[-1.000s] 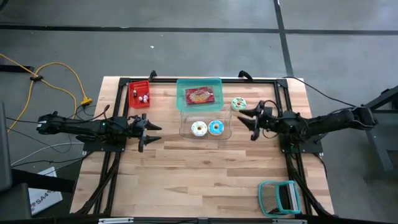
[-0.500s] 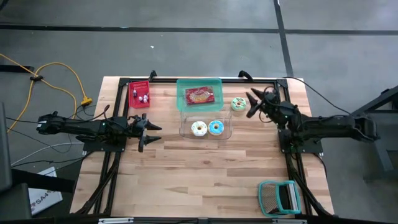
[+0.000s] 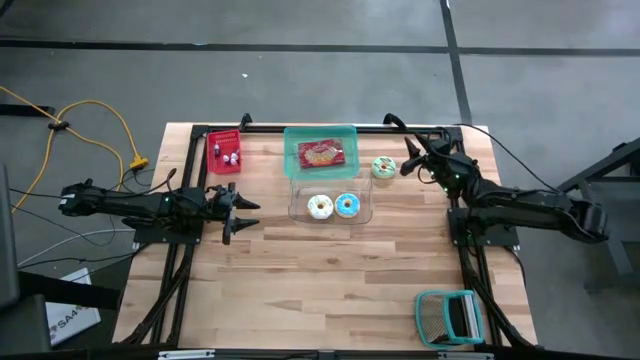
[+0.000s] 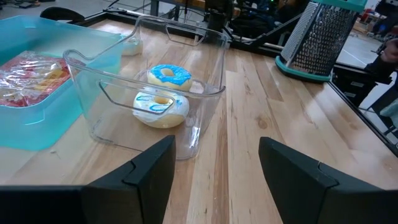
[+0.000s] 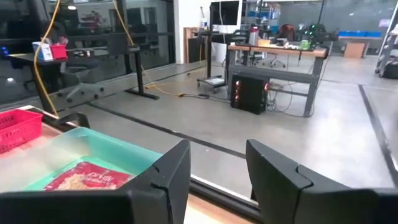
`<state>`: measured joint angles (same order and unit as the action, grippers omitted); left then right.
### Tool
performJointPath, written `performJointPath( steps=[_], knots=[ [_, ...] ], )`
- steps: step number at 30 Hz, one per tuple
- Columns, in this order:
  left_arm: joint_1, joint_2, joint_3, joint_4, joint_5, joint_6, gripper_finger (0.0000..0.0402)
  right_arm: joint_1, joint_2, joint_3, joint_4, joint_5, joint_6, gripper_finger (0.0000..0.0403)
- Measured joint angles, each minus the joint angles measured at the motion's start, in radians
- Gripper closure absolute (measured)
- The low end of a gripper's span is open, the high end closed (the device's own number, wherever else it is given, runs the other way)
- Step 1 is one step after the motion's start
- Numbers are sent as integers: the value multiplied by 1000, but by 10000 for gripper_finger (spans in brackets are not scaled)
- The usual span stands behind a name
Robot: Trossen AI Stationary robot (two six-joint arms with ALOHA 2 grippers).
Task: Pick & Place Food Item
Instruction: Put the green donut into the transparent bin
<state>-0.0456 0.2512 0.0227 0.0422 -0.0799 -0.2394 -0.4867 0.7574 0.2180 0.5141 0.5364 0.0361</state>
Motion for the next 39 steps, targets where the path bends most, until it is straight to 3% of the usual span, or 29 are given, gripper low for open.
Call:
performJointPath(
  steps=[10,17,39],
  knots=[
    [0,0,0,0,0,0,176,-3,0,0,-69,-55,71,258],
    [0,0,0,0,0,0,176,-11,0,5,-175,-156,164,258],
    [0,0,0,0,0,0,176,-12,0,482,-1071,-286,257,258]
  ],
)
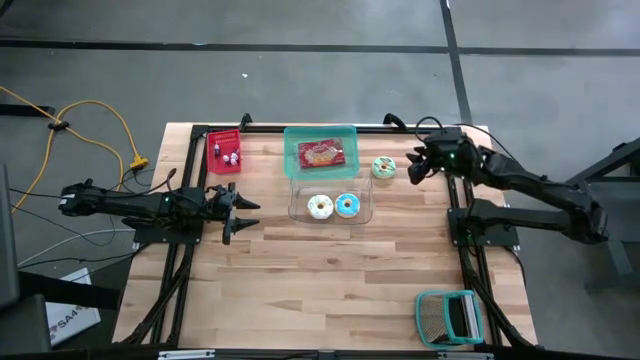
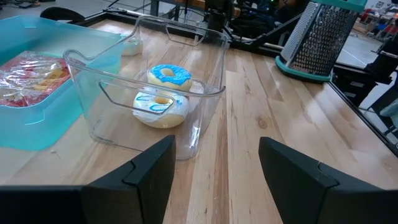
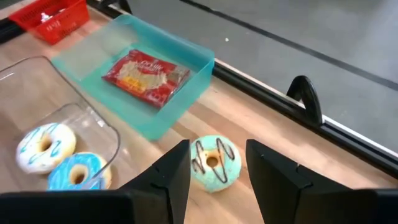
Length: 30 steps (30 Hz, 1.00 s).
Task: Pick & Place Food Item
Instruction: Put the green donut into the transparent bin
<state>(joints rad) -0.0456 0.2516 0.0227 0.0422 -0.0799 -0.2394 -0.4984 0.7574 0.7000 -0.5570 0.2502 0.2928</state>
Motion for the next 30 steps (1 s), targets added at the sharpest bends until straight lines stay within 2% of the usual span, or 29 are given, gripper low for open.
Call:
performJointPath(
  steps=[16,22,30],
  knots=[
    [0,0,0,0,0,0,176,0,0,228,-245,-18,0,258],
    [0,0,0,0,0,0,176,0,3,239,-322,-18,14,258],
    [0,0,0,0,0,0,176,-1,62,239,-322,-49,25,258]
  ],
)
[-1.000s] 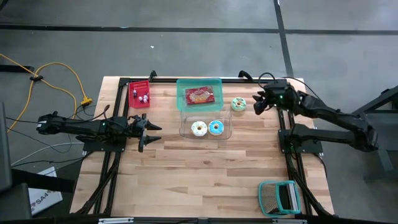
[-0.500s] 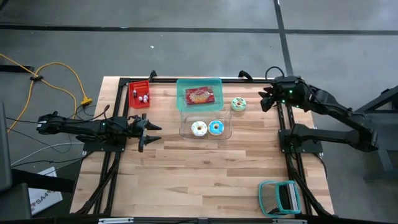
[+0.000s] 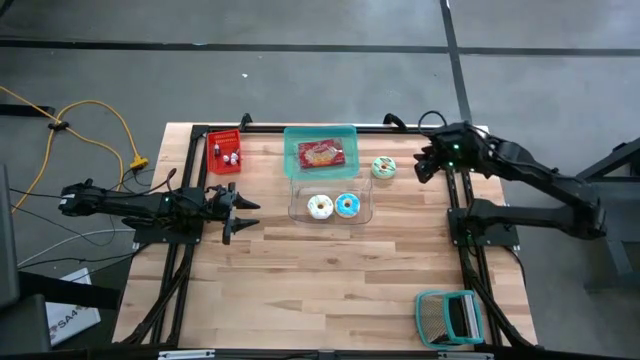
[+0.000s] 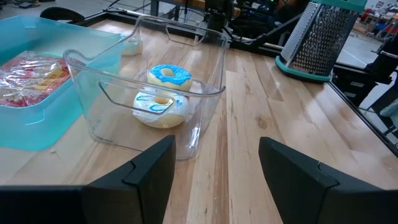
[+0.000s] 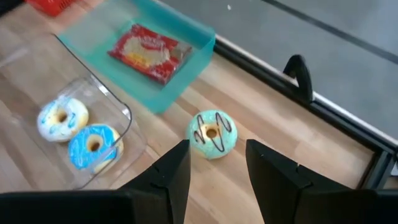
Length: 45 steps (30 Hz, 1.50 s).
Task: Pick & Place Food Item
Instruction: Put the green donut into the transparent bin
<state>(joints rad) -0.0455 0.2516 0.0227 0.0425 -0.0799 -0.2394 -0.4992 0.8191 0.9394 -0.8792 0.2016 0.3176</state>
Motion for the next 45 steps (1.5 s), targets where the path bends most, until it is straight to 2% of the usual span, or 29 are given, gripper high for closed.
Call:
performJointPath(
  steps=[2,8,14,23,32,40,45],
  knots=[
    [0,0,0,0,0,0,176,-9,36,0,1,-6,-4,258],
    [0,0,0,0,0,0,176,-88,174,0,22,-122,-27,258],
    [0,0,0,0,0,0,176,-161,301,0,86,-192,-66,258],
    [0,0,0,0,0,0,176,-221,427,0,152,-299,-113,258],
    [0,0,0,0,0,0,176,-212,499,0,174,-316,-139,258],
    [0,0,0,0,0,0,176,-193,508,0,181,-319,-139,258],
    [0,0,0,0,0,0,176,-193,508,0,180,-361,-139,258]
  ],
)
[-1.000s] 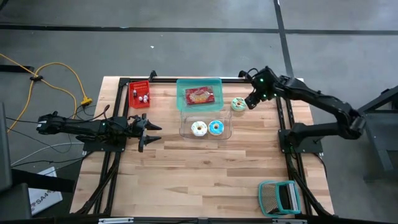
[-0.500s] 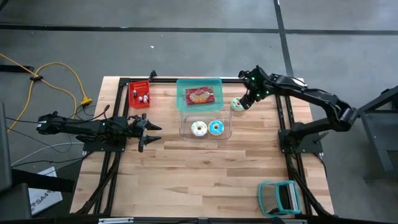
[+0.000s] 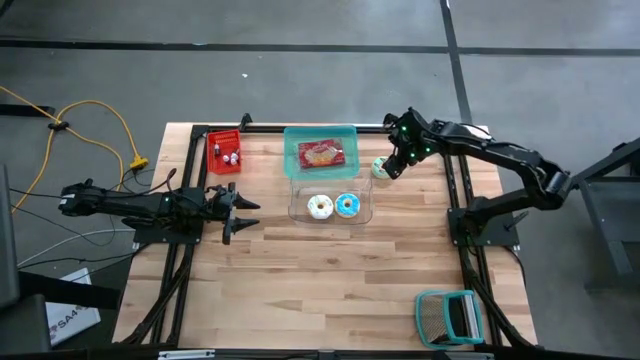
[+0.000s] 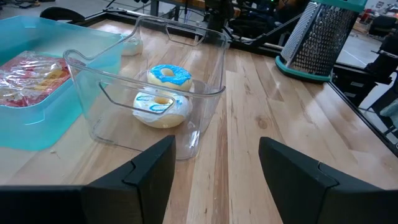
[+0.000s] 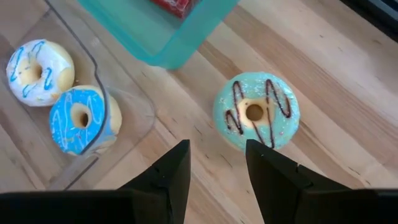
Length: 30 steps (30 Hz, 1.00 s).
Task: Pick & Place Food Item
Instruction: Put the green donut into the transparent bin
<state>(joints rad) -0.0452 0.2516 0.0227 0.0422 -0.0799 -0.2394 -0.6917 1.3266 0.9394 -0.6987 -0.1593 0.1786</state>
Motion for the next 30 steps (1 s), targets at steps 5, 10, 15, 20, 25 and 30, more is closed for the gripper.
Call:
performJointPath(
  steps=[5,10,15,20,25,30],
  knots=[
    [0,0,0,0,0,0,176,11,0,0,0,-3,0,258],
    [0,0,0,0,0,0,176,13,0,11,-23,-20,0,258],
    [0,0,0,0,0,0,176,50,3,60,-76,55,-13,258],
    [0,0,0,0,0,0,176,101,9,133,-135,148,-59,258],
    [0,0,0,0,-1,0,176,127,84,229,-248,181,-68,258],
    [0,0,0,0,-1,0,176,124,192,310,-301,185,-71,258]
  ],
)
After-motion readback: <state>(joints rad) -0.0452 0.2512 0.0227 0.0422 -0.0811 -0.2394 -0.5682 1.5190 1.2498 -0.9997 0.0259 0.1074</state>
